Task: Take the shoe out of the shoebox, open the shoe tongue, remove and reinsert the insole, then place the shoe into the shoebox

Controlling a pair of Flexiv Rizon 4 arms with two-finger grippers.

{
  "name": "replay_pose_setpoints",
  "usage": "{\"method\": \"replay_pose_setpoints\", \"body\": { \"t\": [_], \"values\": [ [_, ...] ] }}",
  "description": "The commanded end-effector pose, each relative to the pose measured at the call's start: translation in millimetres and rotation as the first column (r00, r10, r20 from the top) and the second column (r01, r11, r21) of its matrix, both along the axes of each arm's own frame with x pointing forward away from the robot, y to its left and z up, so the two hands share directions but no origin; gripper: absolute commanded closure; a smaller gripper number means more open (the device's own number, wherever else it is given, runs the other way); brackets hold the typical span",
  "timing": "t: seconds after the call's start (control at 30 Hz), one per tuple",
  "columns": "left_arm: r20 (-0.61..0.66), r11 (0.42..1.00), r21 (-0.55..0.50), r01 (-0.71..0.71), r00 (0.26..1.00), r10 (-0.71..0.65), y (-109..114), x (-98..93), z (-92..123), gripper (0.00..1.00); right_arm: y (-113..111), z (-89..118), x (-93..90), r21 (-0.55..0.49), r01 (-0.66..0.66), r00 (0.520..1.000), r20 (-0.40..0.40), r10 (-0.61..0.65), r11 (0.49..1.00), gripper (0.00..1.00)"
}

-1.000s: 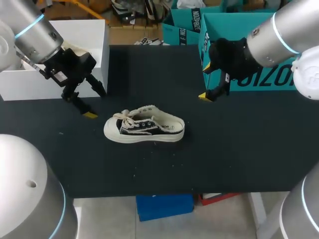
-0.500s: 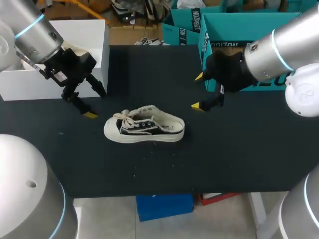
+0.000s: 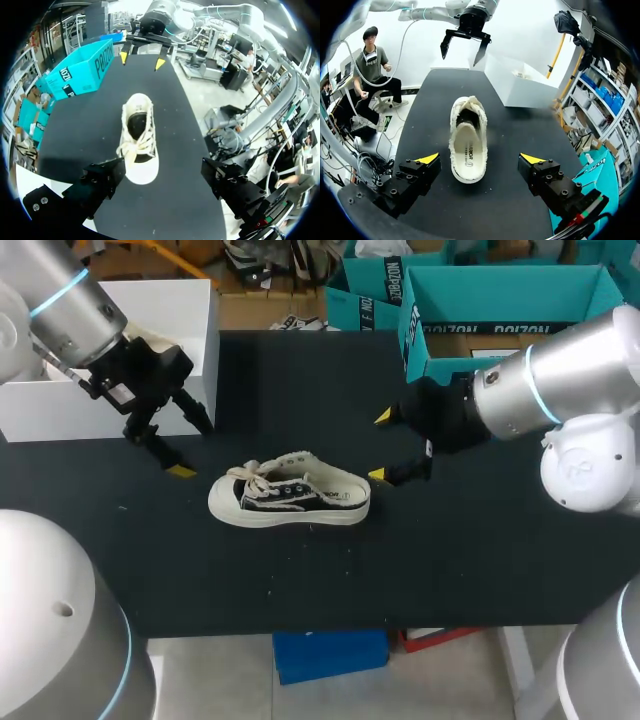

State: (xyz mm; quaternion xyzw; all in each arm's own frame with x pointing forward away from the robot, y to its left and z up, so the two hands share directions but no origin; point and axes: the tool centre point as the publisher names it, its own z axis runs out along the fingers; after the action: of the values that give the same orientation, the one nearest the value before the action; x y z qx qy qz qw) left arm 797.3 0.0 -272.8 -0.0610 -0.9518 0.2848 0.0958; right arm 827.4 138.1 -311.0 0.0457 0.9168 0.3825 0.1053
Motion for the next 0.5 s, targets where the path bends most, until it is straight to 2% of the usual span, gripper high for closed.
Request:
{"method": "replay_pose_setpoints", "body": {
  "t": [0.03,0.27,0.5],
  "values": [
    [0.003,1.0,-0.001,0.001,1.0,-0.001,0,-0.2,-1,0.0,16,-27,10.6,0.08,-0.019,1.0,0.017,0.018,0.997,0.0],
    [0.003,1.0,-0.001,0.001,1.0,-0.001,0,-0.2,-1,0.0,30,-47,16.8,0.154,-0.095,0.994,0.059,0.087,0.984,0.0],
    [0.003,1.0,-0.001,0.001,1.0,-0.001,0,-0.2,-1,0.0,39,-62,17.3,0.197,-0.142,0.989,0.056,0.133,0.97,0.0]
  ]
}}
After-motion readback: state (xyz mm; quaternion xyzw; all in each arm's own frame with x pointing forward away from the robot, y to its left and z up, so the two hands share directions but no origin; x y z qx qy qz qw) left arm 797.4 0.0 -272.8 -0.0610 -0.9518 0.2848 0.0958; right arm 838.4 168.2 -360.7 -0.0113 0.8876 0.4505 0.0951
